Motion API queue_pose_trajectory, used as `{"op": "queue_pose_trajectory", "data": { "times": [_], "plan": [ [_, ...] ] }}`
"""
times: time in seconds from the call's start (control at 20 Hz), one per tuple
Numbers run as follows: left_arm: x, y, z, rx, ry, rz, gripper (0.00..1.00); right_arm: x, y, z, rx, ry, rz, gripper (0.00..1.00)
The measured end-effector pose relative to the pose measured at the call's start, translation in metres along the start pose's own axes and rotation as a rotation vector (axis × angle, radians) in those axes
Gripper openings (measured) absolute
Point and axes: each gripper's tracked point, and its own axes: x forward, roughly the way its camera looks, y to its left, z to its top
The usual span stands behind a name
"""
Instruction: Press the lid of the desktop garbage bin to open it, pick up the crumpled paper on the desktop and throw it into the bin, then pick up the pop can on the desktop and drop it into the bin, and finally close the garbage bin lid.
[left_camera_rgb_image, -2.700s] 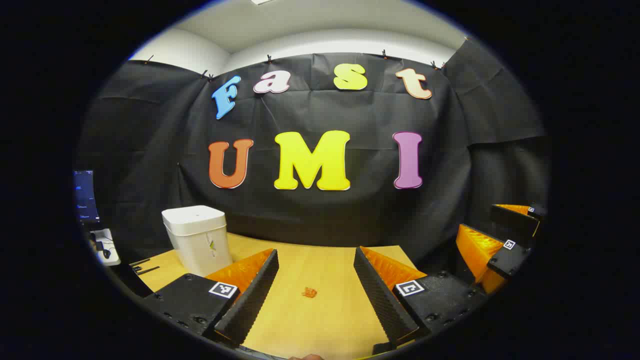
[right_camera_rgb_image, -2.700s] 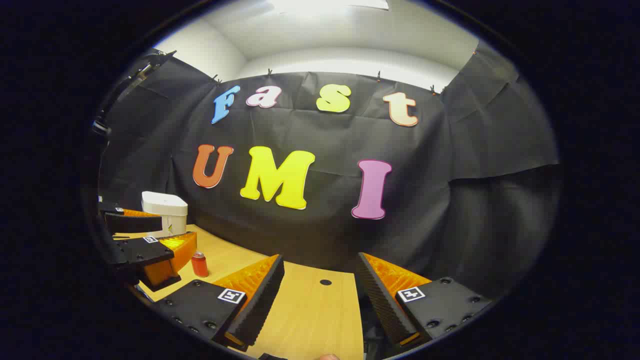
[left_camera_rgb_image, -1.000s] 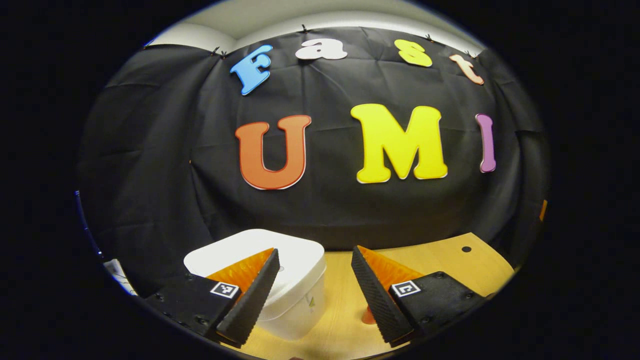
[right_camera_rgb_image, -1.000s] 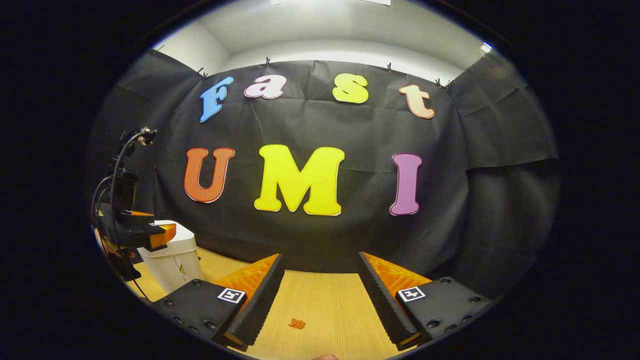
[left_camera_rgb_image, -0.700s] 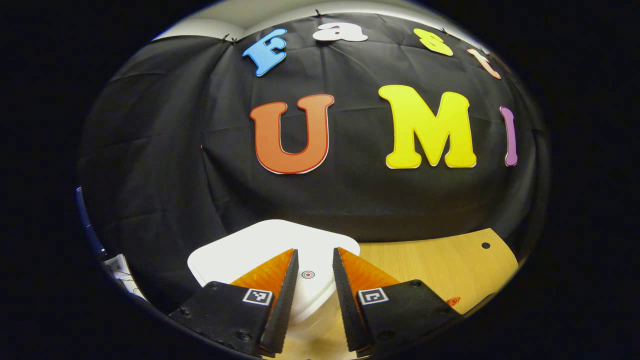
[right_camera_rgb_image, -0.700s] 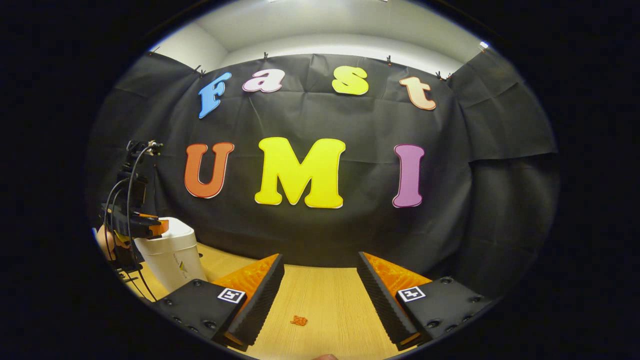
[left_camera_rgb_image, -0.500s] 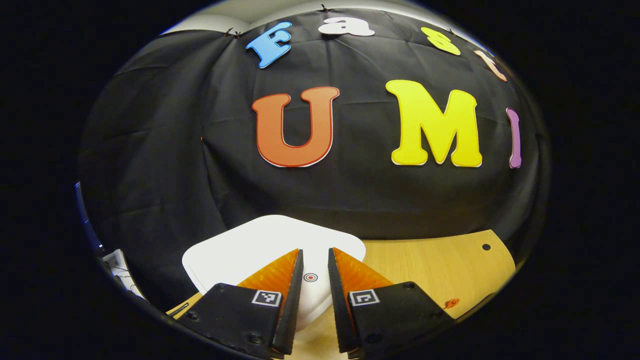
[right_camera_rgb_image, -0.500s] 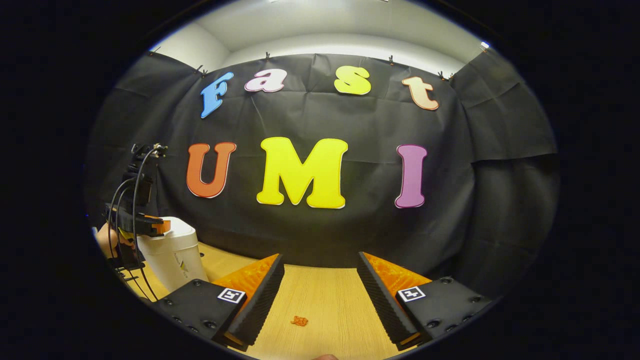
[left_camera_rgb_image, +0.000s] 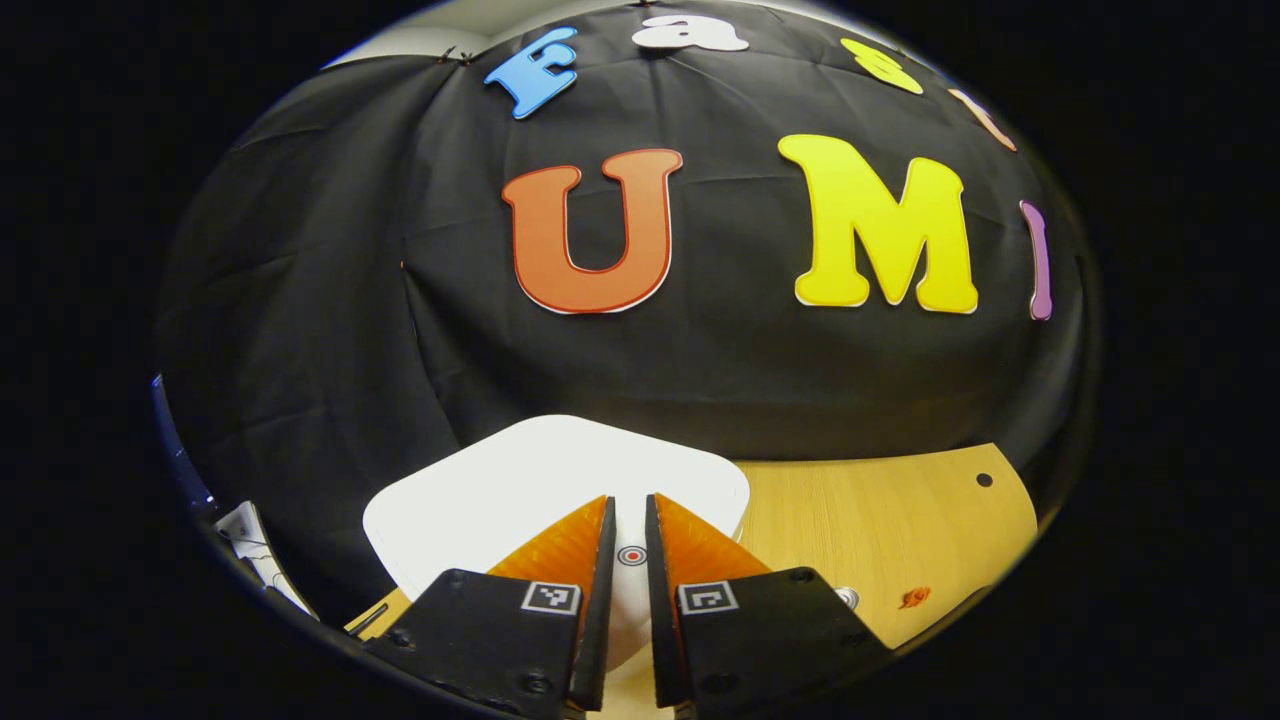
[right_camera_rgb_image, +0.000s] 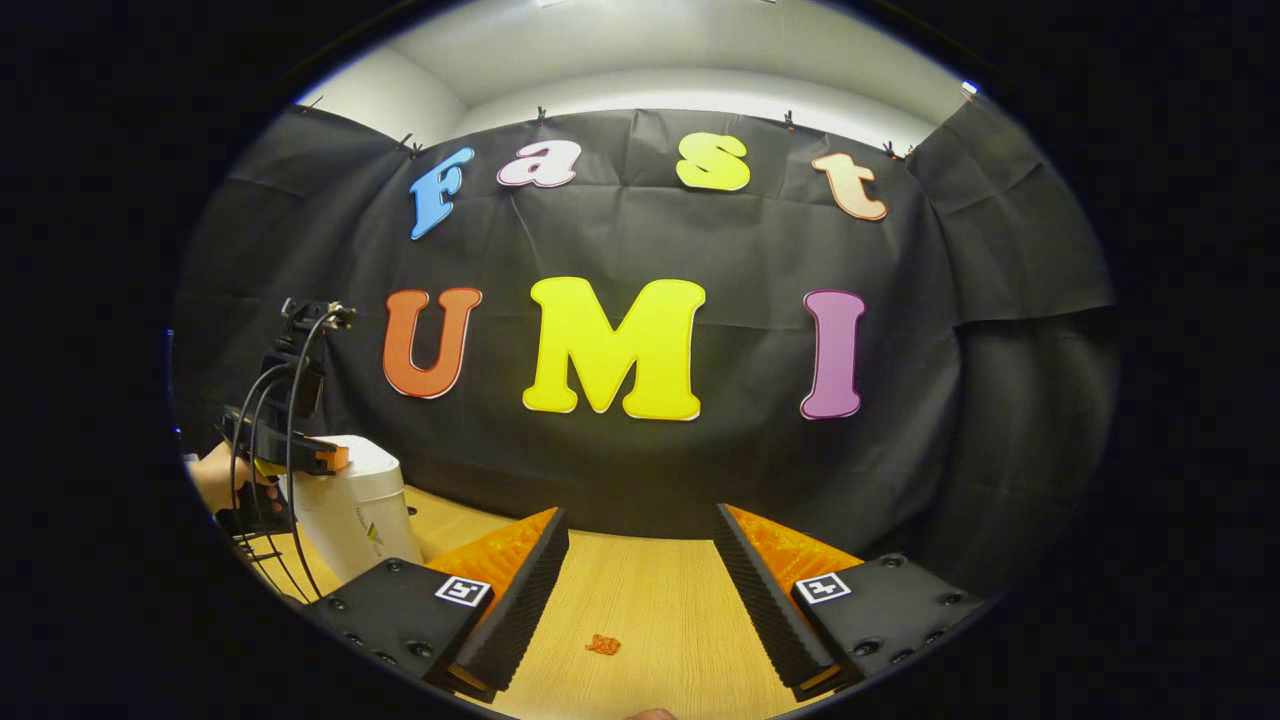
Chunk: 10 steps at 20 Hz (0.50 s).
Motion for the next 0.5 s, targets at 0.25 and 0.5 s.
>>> {"op": "queue_pose_trajectory", "data": {
  "times": [0.25, 0.5],
  "plan": [
    [0.0, 0.004, -0.004, -0.039, 0.006, 0.001, 0.1, -0.004, 0.007, 0.0, -0.002, 0.001, 0.046, 0.92],
    [-0.002, 0.005, -0.001, -0.003, 0.004, -0.004, 0.05, -0.008, 0.014, 0.003, -0.004, -0.014, 0.009, 0.94]
  ]
}}
